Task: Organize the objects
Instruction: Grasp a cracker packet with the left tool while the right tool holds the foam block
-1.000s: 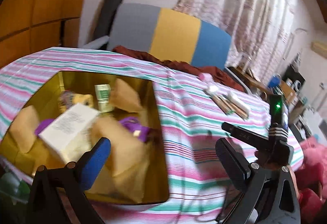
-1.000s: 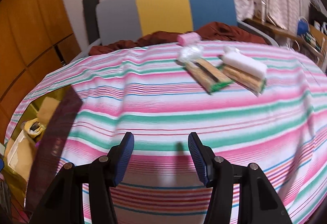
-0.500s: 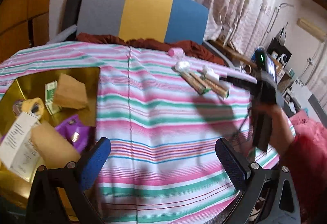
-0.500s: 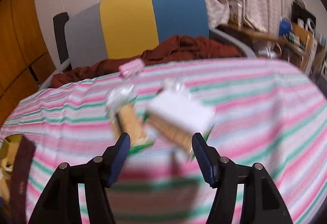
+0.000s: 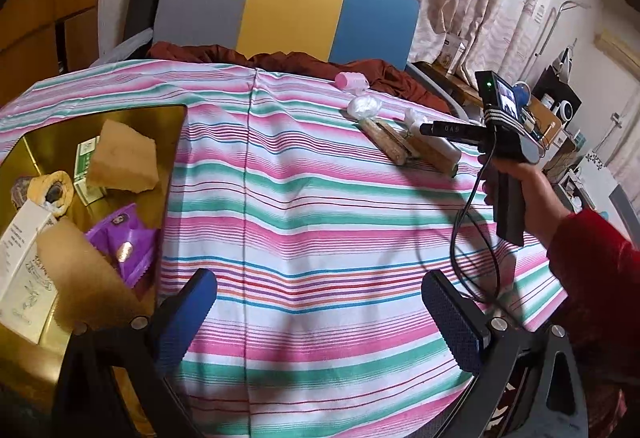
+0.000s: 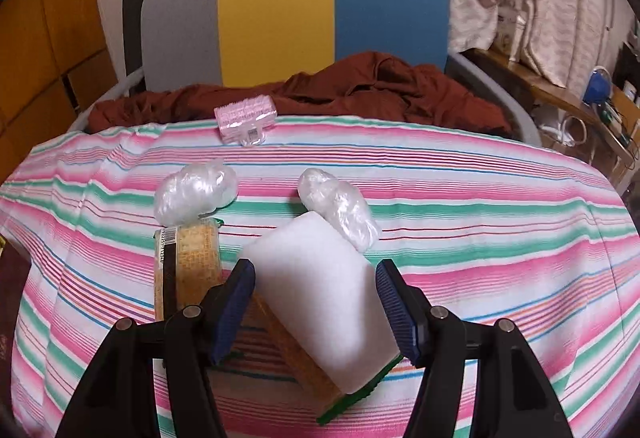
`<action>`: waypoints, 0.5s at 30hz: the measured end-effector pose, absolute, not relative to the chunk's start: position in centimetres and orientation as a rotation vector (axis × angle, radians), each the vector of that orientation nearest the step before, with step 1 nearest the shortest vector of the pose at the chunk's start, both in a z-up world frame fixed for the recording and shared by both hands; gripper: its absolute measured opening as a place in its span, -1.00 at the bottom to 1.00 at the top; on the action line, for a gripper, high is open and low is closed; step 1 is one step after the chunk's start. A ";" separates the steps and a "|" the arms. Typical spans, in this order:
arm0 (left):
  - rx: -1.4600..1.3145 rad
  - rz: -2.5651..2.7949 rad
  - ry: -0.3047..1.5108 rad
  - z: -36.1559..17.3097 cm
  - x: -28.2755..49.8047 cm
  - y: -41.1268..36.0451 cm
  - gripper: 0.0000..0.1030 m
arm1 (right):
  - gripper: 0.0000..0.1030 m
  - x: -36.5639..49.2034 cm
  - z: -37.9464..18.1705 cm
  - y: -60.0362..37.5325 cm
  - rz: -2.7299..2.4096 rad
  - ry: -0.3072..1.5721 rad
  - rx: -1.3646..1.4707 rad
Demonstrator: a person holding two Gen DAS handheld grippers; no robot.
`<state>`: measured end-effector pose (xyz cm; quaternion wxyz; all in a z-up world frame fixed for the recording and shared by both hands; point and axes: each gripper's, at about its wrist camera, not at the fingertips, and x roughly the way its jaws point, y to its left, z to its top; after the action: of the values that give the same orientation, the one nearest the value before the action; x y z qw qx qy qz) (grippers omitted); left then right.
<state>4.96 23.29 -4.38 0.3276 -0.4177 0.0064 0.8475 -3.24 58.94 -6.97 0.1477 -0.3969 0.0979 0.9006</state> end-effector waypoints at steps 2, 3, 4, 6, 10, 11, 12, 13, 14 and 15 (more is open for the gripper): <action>-1.088 2.210 0.026 -4.3 5.0 24.0 1.00 | 0.19 -2.7 -7.7 58.9 2.564 0.315 -1.150; -1.089 2.204 0.031 -4.3 4.9 24.3 1.00 | 0.03 -2.3 -8.3 58.8 2.563 0.327 -1.159; -1.090 2.199 0.035 -4.3 4.9 24.7 1.00 | 0.02 -1.7 -8.4 58.5 2.574 0.318 -1.127; -1.084 2.197 0.037 -4.2 4.8 25.4 1.00 | -0.31 -0.6 -8.2 58.3 2.574 0.303 -1.064; -1.071 2.188 0.042 -3.8 4.5 27.1 1.00 | -0.38 1.5 -7.5 58.3 2.584 0.396 -0.967; -1.074 2.184 0.037 -3.8 4.3 27.4 1.00 | -0.41 1.9 -7.4 58.2 2.585 0.411 -0.952; -1.077 2.181 0.030 -3.7 4.1 27.8 1.00 | -0.43 2.6 -7.4 58.1 2.583 0.429 -0.932; -1.083 2.181 0.029 -3.7 3.9 28.2 1.00 | -0.44 3.0 -7.3 58.1 2.574 0.439 -0.915; -1.093 2.186 0.027 -3.7 3.5 28.7 1.00 | -0.47 3.5 -7.1 58.1 2.562 0.452 -0.894; -1.097 2.189 0.020 -3.6 3.3 29.0 1.00 | -0.50 4.3 -7.1 58.1 2.546 0.481 -0.863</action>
<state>3.28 29.04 -3.59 0.3398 -0.4212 0.0076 0.8409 4.28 58.11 -7.07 0.2037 -0.3094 0.1725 0.9127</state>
